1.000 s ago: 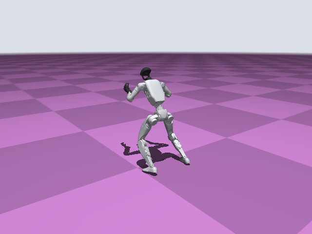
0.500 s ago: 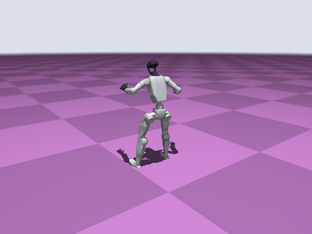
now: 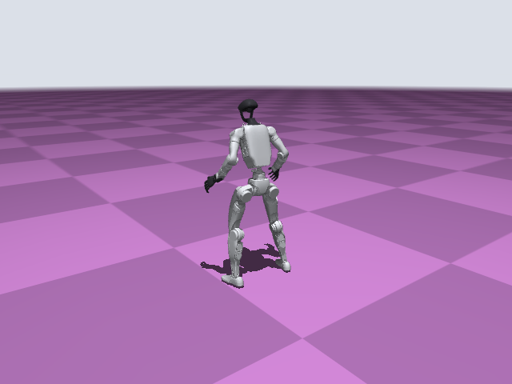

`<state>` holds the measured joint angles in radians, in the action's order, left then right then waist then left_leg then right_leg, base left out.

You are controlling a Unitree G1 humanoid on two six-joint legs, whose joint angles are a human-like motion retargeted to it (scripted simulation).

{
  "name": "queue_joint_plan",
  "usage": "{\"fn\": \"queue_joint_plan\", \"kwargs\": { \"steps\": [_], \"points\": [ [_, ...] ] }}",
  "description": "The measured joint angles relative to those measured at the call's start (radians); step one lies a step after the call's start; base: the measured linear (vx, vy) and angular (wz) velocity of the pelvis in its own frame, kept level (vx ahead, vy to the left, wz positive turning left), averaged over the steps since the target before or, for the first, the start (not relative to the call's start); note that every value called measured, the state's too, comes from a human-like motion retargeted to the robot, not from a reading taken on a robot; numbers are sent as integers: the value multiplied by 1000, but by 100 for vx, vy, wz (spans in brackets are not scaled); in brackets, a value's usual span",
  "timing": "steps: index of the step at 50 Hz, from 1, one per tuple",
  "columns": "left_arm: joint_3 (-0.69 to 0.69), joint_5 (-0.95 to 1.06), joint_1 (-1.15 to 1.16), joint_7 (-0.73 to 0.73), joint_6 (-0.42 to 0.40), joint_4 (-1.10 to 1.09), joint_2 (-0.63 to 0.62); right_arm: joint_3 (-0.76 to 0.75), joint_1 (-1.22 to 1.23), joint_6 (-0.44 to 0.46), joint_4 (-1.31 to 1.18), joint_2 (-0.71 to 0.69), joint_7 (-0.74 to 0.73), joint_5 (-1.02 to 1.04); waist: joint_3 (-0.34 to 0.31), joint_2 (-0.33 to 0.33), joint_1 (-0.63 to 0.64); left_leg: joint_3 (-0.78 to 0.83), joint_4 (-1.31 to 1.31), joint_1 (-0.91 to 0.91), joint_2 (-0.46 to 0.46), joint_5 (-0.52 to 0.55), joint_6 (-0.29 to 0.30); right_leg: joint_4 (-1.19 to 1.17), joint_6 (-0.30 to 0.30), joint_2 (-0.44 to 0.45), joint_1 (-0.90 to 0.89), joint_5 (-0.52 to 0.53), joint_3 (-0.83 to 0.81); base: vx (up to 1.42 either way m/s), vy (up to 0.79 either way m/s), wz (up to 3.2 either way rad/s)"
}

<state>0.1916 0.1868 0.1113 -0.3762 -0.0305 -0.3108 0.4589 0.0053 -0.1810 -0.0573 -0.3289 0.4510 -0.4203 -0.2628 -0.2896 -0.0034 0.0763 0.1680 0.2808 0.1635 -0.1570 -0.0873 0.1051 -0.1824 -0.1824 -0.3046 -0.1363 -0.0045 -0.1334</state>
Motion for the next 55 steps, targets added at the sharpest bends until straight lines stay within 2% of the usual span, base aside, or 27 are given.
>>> {"fn": "queue_joint_plan", "kwargs": {
  "steps": [3, 5, 11, 15, 21, 27, 34, 40, 47, 55],
  "points": [
    [39, 35, 2, -8, -14, -71, 21, 39, -26, -16, -50, 14, -2, -13, 100, -15, 30, 12, -125, -44, 11, 7, 6, 65, -31, -4, 24, 12, -49, 30, -2, 7],
    [73, 40, -18, 1, -12, -138, 61, 104, -14, -54, -111, 36, 6, -35, 137, -28, 45, 7, -143, -70, 7, -19, 0, 64, -22, 1, 40, -17, -57, 27, -5, 5],
    [104, -255, -155, 104, 39, -588, 48, 296, 126, 8, -455, 15, 145, 129, 180, -50, 40, -23, -96, -100, -6, -42, -9, -10, 9, 2, 83, -62, -91, 21, -5, 25],
    [95, -276, -162, 83, 75, -762, -6, 336, 98, 27, -498, 4, 201, 210, 231, -52, 42, -38, -92, -112, -8, -51, -5, -28, -2, -3, 107, -86, -122, 18, -4, 26],
    [71, -219, -79, 76, 39, -740, -35, 326, 26, -3, -481, -25, 160, 232, 280, -55, 58, -45, -118, -152, -15, -75, -9, 27, -3, 12, 170, -115, -142, 15, -5, 4],
    [-12, -168, 24, 138, 25, -693, -87, 321, 0, 8, -515, -52, 214, 260, 326, -68, 87, 2, -151, -183, -21, -79, -20, -15, 8, 11, 130, -135, -108, 8, -2, -33],
    [1, -189, 37, 172, 37, -733, -148, 320, 16, 16, -542, -42, 220, 291, 319, -54, 50, -11, -161, -191, -28, -78, -14, 18, 7, 24, 161, -135, -119, 1, -1, 10],
    [62, -284, 70, 195, 22, -631, -106, 296, 7, 13, -544, -27, 196, 284, 310, -46, 41, -13, -163, -183, -30, -80, -8, 31, 1, 28, 158, -132, -119, 0, 0, 0],
    [83, -249, 109, 194, 8, -491, -41, 276, -2, 18, -542, -10, 167, 276, 279, -34, 42, -8, -156, -173, -31, -83, -4, 29, -2, 29, 146, -128, -113, 0, 0, 0],
    [71, -267, 92, 184, 18, -500, -13, 263, -7, 7, -496, 3, 165, 278, 221, -27, 29, -21, -140, -143, -24, -92, -9, 29, -2, 23, 127, -124, -116, -3, 1, 4]
  ]
}}
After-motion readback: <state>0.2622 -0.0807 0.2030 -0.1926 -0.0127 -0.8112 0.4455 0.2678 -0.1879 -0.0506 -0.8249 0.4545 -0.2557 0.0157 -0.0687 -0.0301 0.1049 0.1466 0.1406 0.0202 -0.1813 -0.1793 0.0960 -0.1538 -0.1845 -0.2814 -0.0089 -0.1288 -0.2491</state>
